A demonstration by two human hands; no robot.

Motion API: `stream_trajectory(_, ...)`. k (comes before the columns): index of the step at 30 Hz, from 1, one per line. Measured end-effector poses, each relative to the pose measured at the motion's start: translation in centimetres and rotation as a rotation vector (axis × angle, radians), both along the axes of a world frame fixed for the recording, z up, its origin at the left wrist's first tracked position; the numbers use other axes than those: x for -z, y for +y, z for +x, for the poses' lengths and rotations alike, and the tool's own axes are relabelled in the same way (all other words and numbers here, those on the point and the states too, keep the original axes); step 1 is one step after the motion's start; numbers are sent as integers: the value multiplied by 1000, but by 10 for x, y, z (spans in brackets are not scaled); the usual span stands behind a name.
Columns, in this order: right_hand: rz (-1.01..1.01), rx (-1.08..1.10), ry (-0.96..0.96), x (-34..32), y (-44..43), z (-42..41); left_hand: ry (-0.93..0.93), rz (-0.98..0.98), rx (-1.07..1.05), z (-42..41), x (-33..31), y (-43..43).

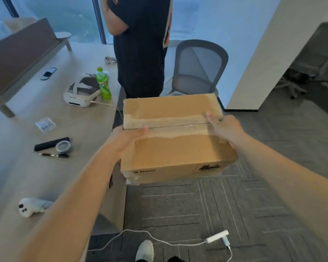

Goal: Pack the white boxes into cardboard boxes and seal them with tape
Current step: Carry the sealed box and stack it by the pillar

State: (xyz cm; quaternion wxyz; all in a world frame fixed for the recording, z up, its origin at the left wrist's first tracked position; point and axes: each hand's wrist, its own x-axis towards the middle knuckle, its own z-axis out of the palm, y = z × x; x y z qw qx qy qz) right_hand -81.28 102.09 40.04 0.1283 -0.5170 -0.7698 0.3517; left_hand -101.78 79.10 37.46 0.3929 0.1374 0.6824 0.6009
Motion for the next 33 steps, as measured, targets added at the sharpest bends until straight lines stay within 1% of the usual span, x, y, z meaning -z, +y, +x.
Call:
stream_trajectory(7,61,230,-37,-6,63,27,-70,46,194,-21,11,120)
stream_trajectory(10,68,313,-42,-8,97,50,-82,57,280,-16,13,174)
stream_trajectory(15,46,402,-18,7,167,90,-79,30,394,9,19,269)
stream_trajectory(21,-34,486,-2,37,295,141,27,-28,506,50,27,414)
stream_trajectory(28,-45,535,-39,27,460,195,10,-58,538,102,19,595)
stream_trajectory(33,-5,568,-93,10,547,222,-32,-53,547,122,21,695)
